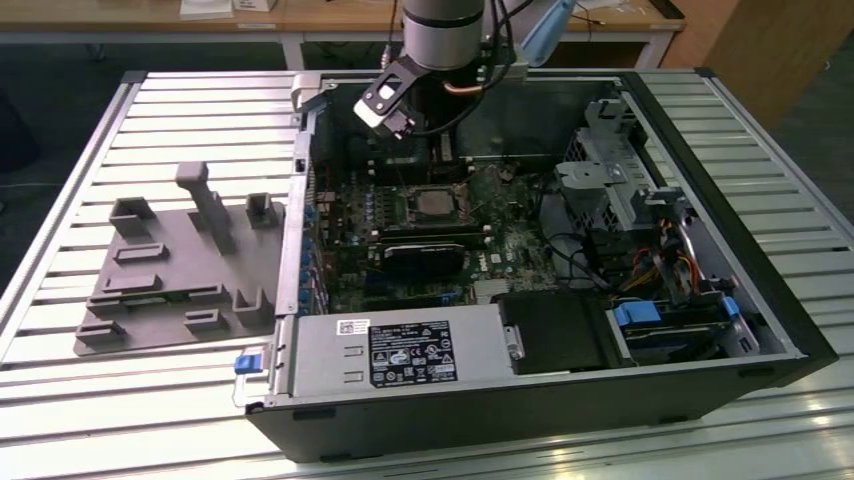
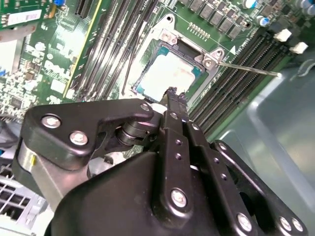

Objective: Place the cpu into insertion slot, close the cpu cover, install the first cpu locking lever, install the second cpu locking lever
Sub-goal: 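Place the cpu into insertion slot, then close the cpu cover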

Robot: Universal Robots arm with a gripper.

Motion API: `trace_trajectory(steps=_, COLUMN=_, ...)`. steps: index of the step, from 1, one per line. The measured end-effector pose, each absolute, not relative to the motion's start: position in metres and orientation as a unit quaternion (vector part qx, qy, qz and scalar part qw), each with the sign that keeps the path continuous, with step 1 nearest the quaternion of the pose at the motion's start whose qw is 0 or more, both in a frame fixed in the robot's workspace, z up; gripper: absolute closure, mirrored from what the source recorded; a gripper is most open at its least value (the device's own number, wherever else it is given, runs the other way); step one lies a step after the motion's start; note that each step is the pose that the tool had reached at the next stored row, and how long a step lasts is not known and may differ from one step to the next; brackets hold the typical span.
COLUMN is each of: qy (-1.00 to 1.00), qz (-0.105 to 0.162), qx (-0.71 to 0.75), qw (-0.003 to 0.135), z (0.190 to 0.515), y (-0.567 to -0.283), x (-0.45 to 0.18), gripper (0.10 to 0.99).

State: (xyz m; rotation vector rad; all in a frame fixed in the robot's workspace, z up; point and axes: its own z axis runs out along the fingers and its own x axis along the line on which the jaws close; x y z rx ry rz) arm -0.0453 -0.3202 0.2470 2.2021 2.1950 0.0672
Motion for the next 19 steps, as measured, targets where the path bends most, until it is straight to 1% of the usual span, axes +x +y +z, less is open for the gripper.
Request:
trace_trajectory(steps=6, qy=0.706, qz=0.022, qx=0.708, qw=0.017, z=0.260, y=-0.320, x=-0.045, gripper=0.980)
trace_trajectory(steps=19, qy=0.706, qz=0.022, qx=0.708, qw=0.017, z=0.261, y=-0.320, x=-0.041, gripper=0.980)
